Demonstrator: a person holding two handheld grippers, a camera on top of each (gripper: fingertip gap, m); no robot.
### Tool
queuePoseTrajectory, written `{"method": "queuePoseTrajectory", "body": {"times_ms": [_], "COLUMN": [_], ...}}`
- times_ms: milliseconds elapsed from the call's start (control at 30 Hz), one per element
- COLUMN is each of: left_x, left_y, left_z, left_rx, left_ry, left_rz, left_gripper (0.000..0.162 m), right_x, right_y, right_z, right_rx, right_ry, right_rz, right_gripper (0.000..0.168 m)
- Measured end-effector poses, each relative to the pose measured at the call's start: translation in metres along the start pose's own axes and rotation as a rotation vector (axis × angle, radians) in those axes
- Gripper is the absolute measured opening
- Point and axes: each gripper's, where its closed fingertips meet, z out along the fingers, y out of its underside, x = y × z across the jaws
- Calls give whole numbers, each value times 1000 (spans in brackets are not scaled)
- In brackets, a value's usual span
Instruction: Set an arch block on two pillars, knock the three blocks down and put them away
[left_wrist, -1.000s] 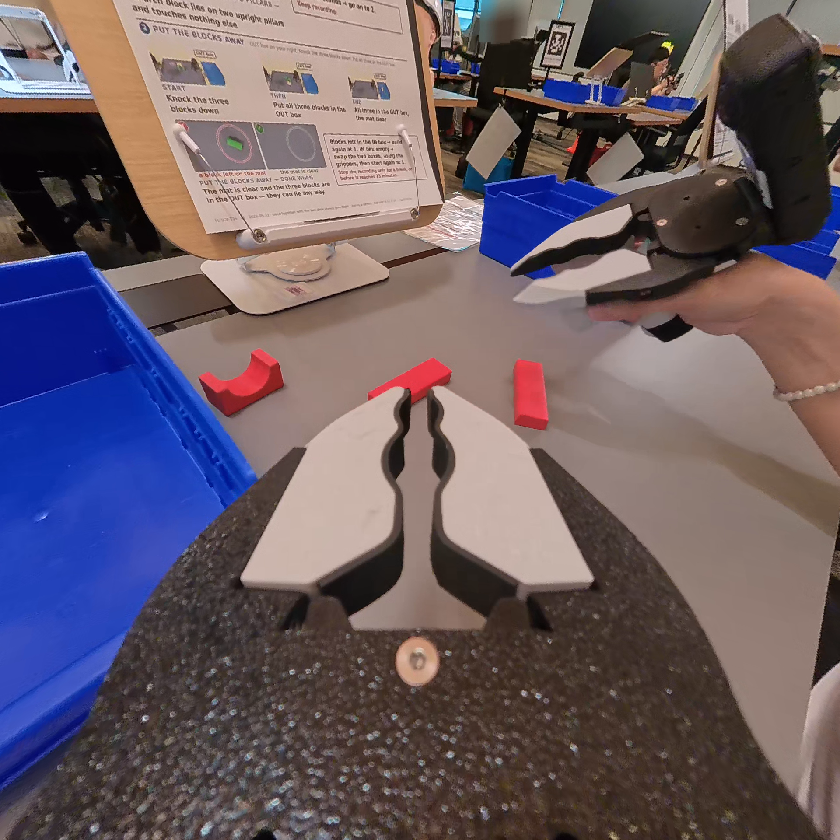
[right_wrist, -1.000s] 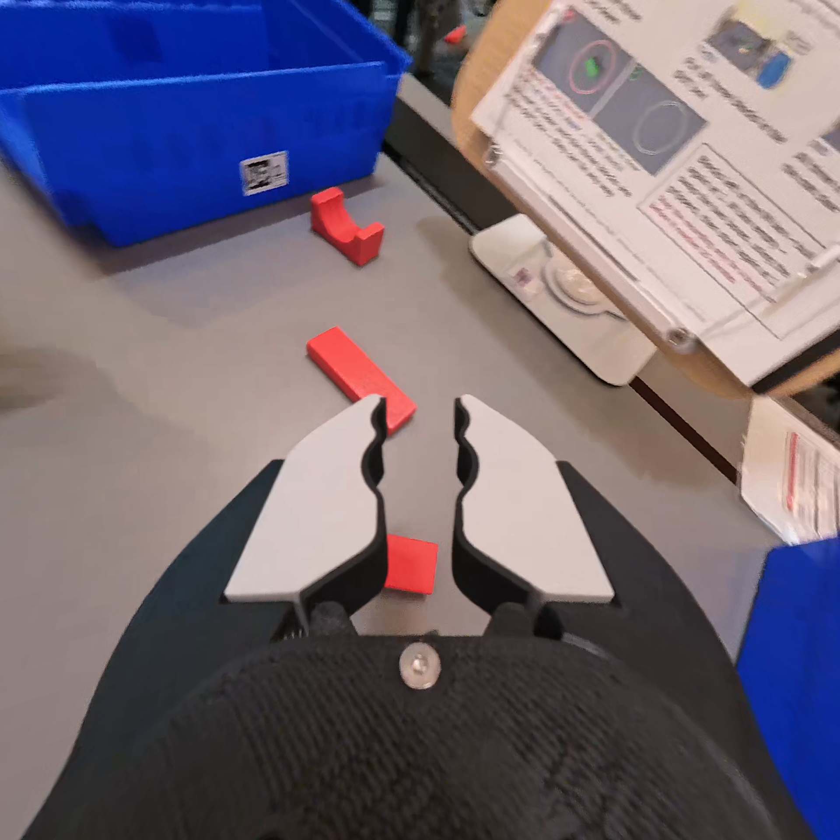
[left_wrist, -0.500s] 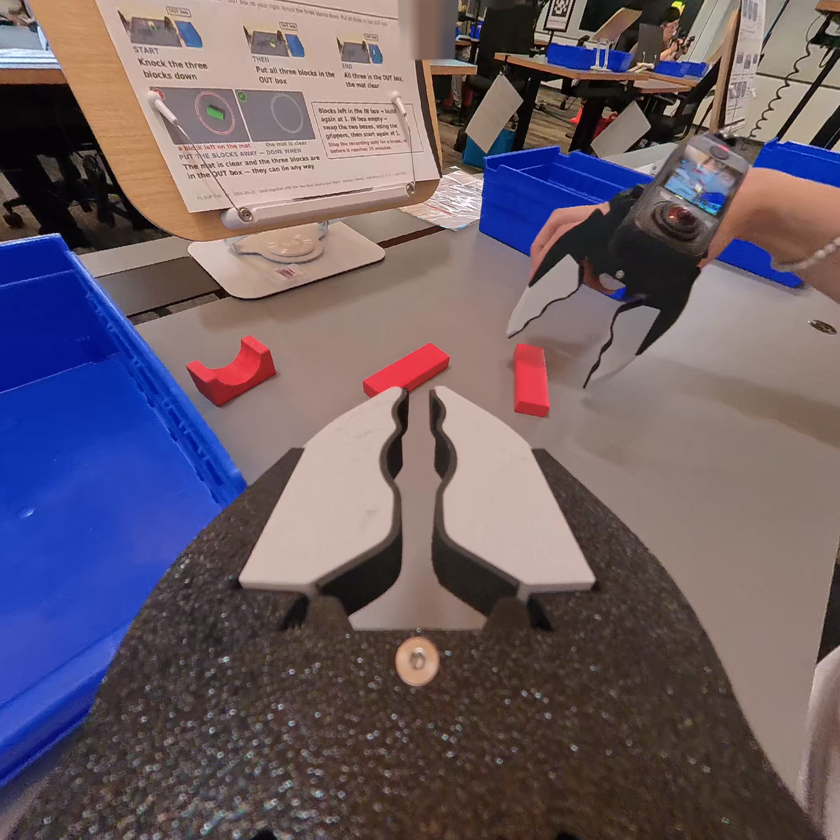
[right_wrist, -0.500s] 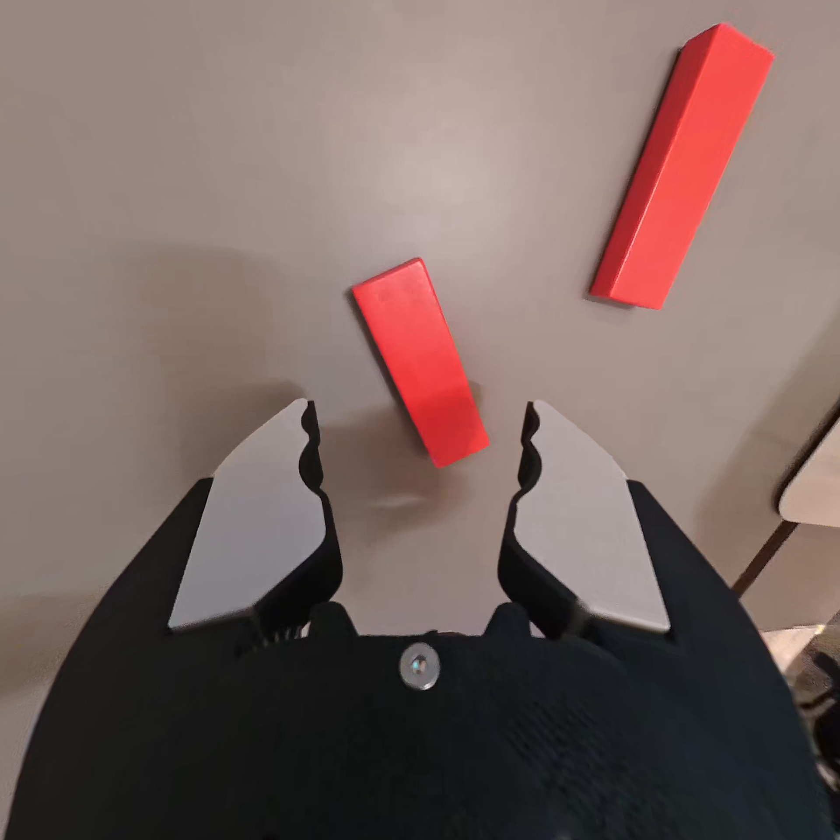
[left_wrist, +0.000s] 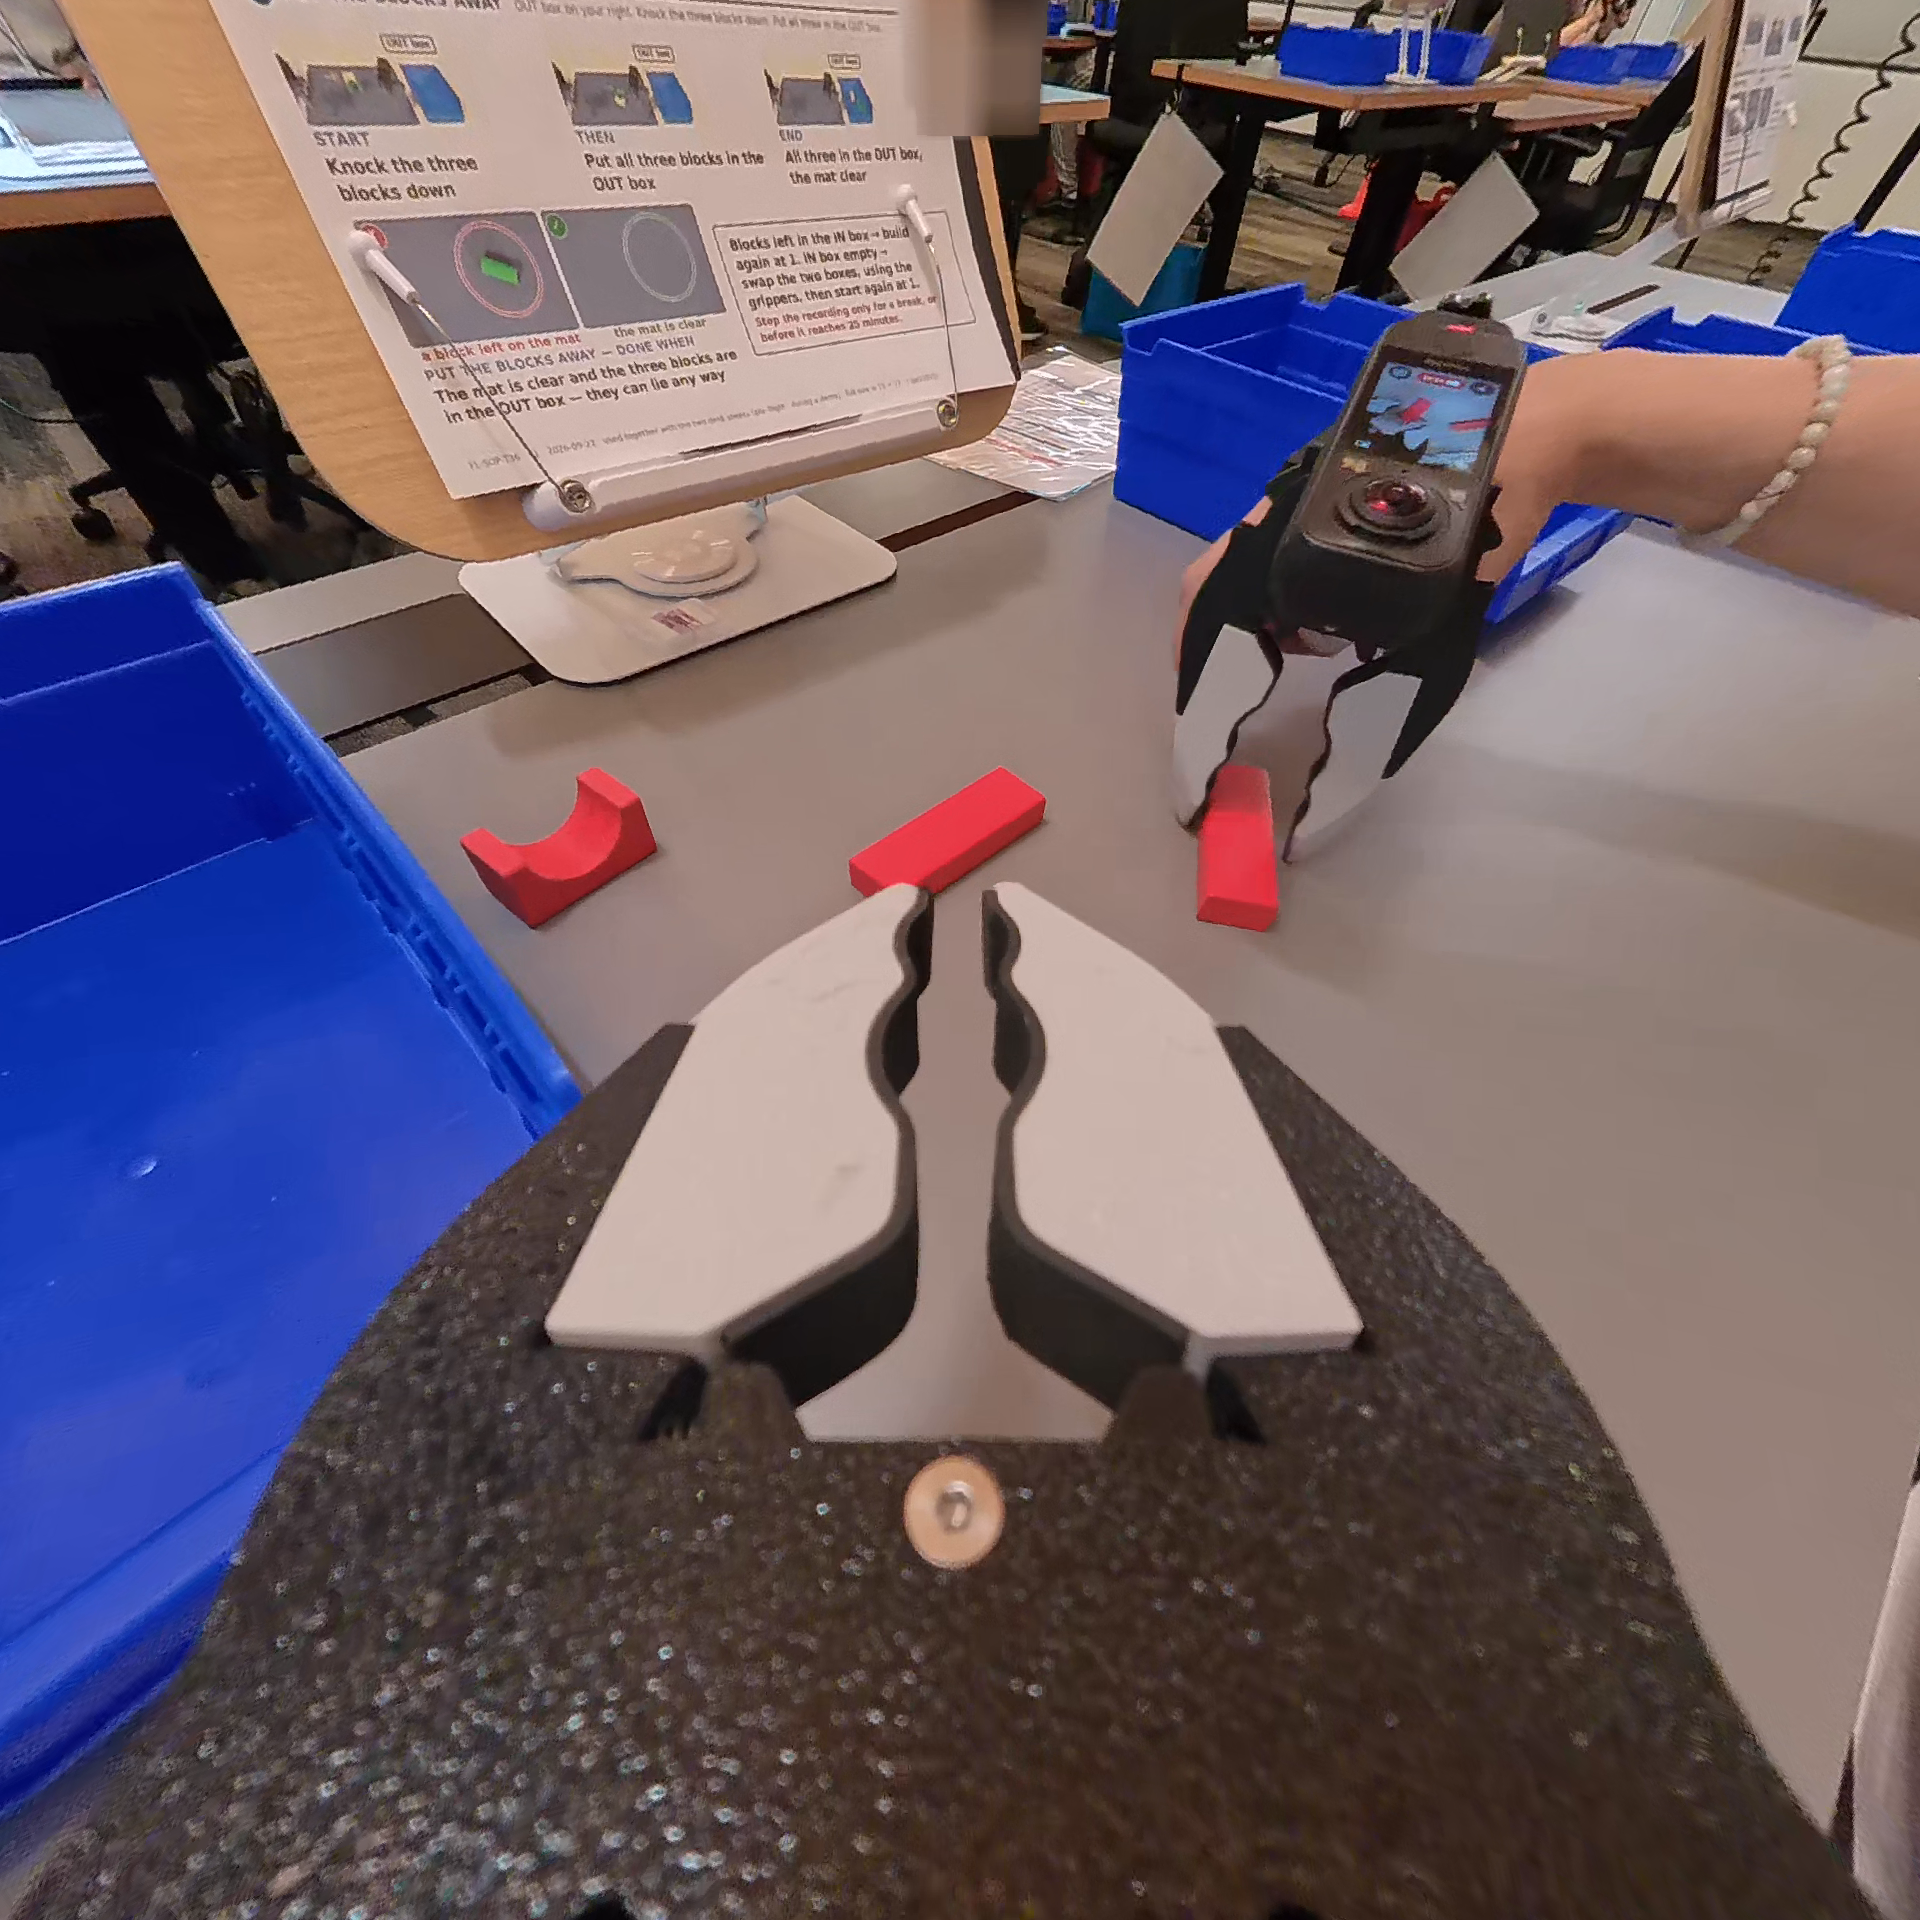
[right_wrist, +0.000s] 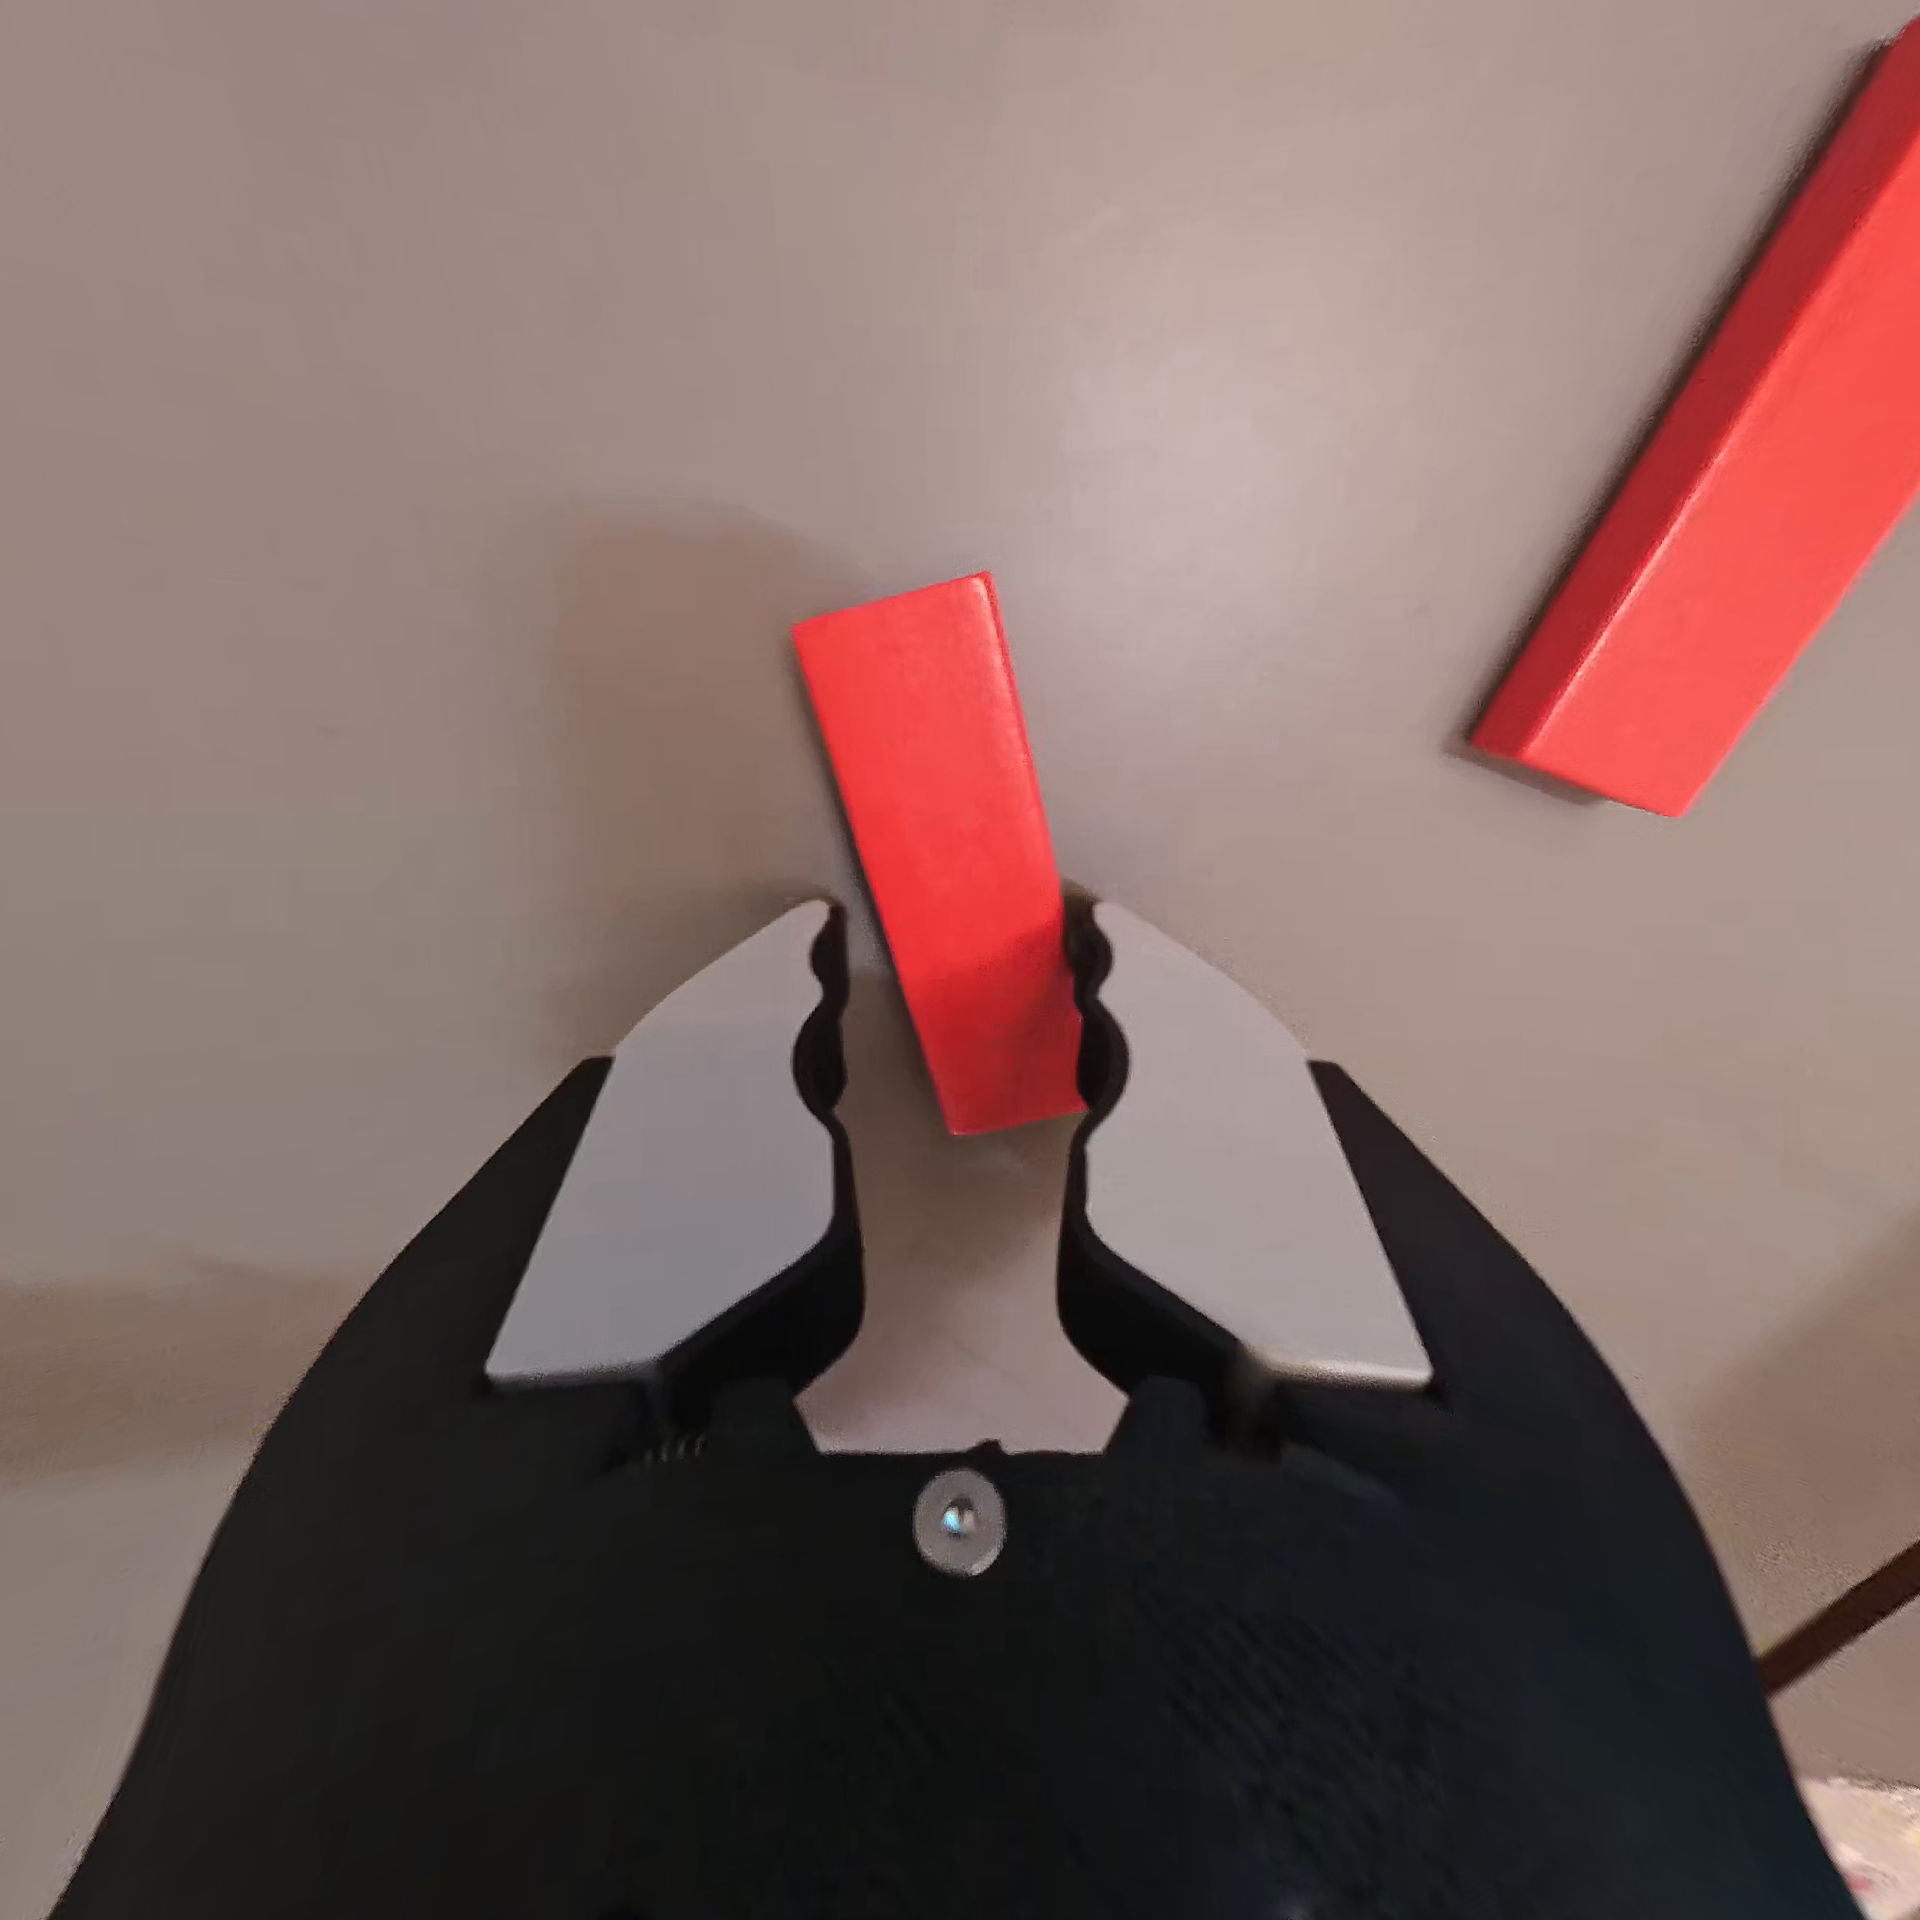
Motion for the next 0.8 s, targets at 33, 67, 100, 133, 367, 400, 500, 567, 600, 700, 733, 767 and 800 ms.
{"method": "queuePoseTrajectory", "body": {"times_ms": [33,67,100,133,367,400,500,567,600,700,733,767,800], "left_x": [1,1,2,2,4,4,3,3,4,6,6,6,6], "left_y": [0,1,1,1,6,7,9,9,9,10,10,10,11], "left_z": [1,2,2,3,7,7,8,10,10,12,13,13,14], "left_rx": [0,-1,-3,-5,-29,-32,-38,-41,-42,-49,-50,-50,-50], "left_ry": [5,9,10,10,2,2,0,2,4,8,10,11,13], "left_rz": [-4,-6,-6,-4,17,16,11,8,9,15,16,17,15], "left_gripper": [8,9,9,9,9,9,9,9,9,9,9,9,9], "right_x": [0,-1,0,0,2,5,17,24,24,-2,-11,-19,-26], "right_y": [0,0,0,0,13,20,68,126,164,259,279,290,297], "right_z": [0,0,0,0,-50,-72,-142,-179,-194,-198,-191,-179,-165], "right_rx": [8,16,22,25,85,109,132,71,14,-81,-67,-34,5], "right_ry": [-3,-3,-3,0,103,137,286,418,485,530,536,508,475], "right_rz": [-2,-6,-2,9,128,174,373,587,740,1225,1350,1427,1490], "right_gripper": [35,35,34,34,33,33,33,33,33,33,33,33,34]}}
